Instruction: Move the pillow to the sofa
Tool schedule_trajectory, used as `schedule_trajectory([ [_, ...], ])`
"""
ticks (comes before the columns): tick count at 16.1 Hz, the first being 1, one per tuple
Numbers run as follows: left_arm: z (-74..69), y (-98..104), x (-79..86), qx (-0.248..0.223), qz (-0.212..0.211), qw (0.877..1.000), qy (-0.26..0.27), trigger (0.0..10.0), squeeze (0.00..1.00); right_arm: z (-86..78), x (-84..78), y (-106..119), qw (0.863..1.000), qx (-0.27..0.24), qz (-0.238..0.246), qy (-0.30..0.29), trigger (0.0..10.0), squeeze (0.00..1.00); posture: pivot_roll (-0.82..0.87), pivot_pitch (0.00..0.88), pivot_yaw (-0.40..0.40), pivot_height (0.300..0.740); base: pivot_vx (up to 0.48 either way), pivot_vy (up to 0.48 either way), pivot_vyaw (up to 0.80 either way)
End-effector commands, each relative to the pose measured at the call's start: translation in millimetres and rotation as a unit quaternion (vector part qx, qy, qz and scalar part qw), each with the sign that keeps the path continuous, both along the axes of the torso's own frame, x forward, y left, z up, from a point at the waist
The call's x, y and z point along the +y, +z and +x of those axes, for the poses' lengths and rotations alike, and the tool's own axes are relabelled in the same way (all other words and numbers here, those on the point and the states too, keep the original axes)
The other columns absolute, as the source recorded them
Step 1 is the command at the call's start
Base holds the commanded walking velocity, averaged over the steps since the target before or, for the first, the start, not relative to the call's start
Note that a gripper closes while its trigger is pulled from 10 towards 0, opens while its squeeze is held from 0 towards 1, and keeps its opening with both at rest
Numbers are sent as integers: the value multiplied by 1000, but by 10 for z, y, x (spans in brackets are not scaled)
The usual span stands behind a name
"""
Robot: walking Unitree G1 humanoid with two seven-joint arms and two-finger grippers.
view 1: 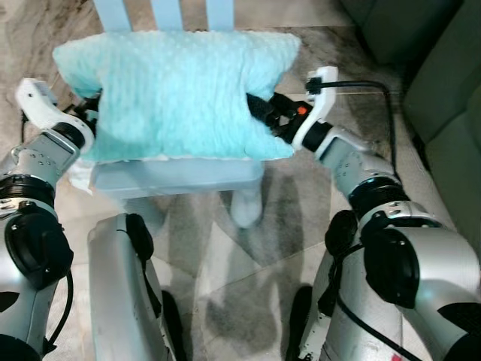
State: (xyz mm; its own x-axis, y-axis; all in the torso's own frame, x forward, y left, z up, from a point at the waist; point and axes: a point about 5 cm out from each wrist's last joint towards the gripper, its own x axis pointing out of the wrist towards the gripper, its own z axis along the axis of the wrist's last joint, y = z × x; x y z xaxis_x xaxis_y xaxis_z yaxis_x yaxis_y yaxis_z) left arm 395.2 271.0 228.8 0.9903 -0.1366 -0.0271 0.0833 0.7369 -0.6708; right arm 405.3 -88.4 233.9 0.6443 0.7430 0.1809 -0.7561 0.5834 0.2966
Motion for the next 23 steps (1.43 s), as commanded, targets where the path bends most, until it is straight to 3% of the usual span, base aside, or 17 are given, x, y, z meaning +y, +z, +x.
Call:
schedule_trajectory([
  [1,1,-288,-293,52,-16,996,-71,10000,0,-31,116,-114,1000,23,-5,18,10000,0,-40,389,-13,320,0,0,0],
  [2,-9,-319,-348,49,-28,994,-95,1804,0,-50,195,-142,999,27,0,26,7765,0,-40,389,-13,320,0,0,0],
  [3,-16,-331,-362,45,-33,993,-104,0,0,-62,238,-147,999,28,7,34,0,0,-35,395,-16,320,0,0,0],
  [6,-25,-339,-368,41,-37,992,-112,0,0,-81,282,-180,999,26,2,41,0,0,-38,399,-18,320,0,0,0],
  [9,-19,-318,-359,29,-40,993,-107,0,0,-74,215,-206,999,24,-6,33,0,0,-45,399,-22,320,0,0,0],
  [12,4,-256,-313,2,-3,996,-86,0,0,-61,152,-217,1000,22,-8,15,0,0,-47,398,-22,320,0,0,0],
  [14,12,-209,-288,-22,49,995,-79,0,0,-53,109,-205,1000,9,-10,0,0,0,-45,397,-23,320,0,0,0],
  [19,-15,-235,-259,-52,31,996,-62,0,0,-47,10,-175,999,-8,17,-26,0,0,-47,382,-22,320,0,0,0],
  [23,-94,-334,-282,-75,32,995,-64,0,0,-116,-157,-301,998,-22,17,-50,0,0,-55,346,-17,320,0,0,0],
])
